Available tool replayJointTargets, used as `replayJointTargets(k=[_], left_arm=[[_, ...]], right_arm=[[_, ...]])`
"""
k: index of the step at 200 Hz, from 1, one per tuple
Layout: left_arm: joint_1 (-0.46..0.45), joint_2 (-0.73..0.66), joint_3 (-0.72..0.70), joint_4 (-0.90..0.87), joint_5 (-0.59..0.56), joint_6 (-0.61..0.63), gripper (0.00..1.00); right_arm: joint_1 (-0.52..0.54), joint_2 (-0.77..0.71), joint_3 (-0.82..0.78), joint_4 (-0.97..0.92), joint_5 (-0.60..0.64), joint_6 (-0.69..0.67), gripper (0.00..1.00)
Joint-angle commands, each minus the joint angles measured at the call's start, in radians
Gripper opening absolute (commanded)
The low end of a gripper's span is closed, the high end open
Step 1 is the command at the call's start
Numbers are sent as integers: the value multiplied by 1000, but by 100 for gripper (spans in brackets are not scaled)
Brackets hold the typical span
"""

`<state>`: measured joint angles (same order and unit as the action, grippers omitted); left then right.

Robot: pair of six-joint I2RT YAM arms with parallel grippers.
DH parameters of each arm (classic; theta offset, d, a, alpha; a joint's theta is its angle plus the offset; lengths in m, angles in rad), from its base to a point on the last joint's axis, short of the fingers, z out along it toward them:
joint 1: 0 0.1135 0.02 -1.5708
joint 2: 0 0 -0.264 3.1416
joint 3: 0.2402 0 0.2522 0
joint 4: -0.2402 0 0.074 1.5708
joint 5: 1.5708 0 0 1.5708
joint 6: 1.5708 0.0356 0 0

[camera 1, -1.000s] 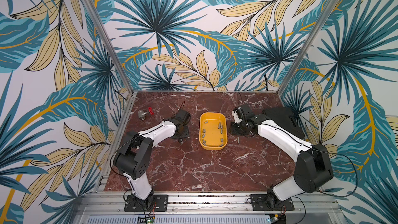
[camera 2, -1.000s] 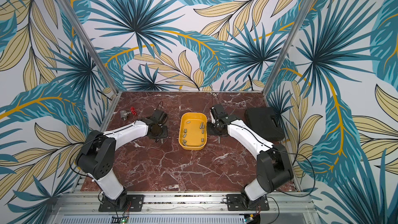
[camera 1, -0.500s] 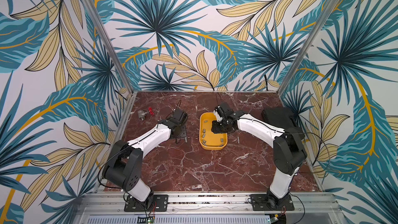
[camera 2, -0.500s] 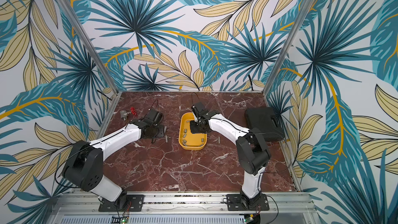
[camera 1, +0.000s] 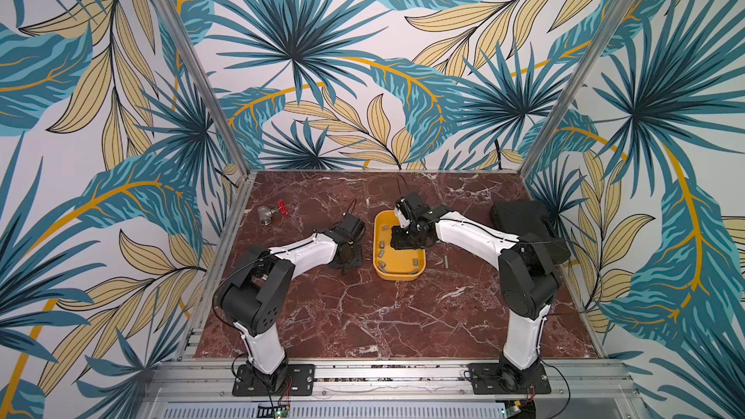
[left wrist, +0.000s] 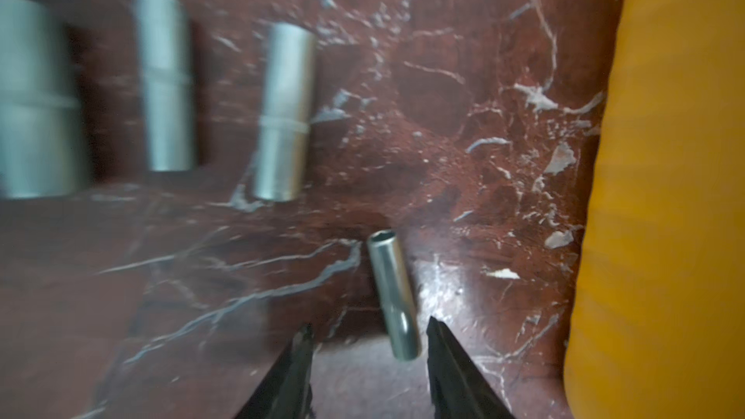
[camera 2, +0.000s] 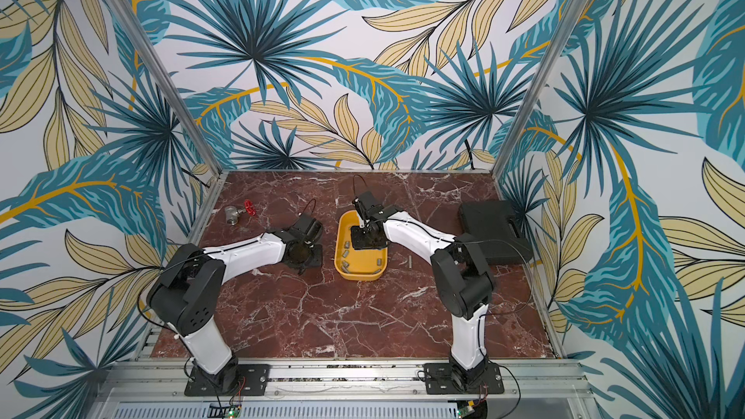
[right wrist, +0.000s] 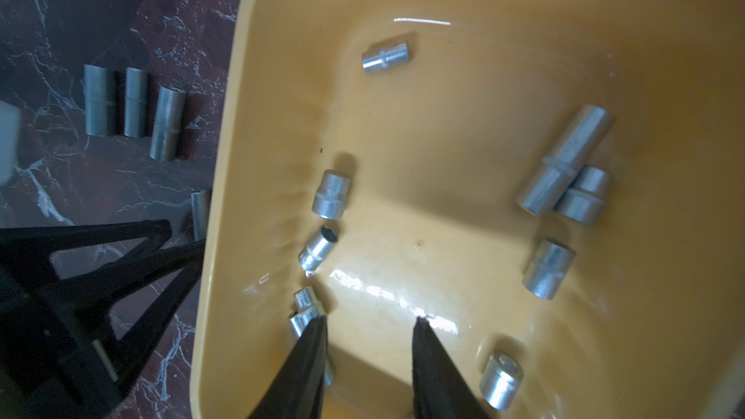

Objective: Take out the socket from the storage box
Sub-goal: Pick up the socket head from the storage box.

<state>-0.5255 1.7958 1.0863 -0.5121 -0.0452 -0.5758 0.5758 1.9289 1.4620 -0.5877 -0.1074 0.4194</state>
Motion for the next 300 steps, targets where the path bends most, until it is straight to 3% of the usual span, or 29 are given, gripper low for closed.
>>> replayJointTargets(k=[1, 17, 90, 251, 300], left_arm=[[-22, 59, 91, -23, -21, -4, 49], [-30, 91, 116, -64, -86, -13, 45], [-30, 88, 83, -121, -189, -21, 26], [41, 37, -9, -57, -161, 13, 24], [41, 20, -9, -56, -167, 16, 31]], right_arm=[[4, 17, 15, -1, -12, 12, 38], [4, 16, 14, -1, -12, 10, 37], [6, 44, 36, 2, -30, 9, 37], [33, 185, 145, 12, -28, 40, 40], [36, 216, 170, 7, -26, 45, 40]])
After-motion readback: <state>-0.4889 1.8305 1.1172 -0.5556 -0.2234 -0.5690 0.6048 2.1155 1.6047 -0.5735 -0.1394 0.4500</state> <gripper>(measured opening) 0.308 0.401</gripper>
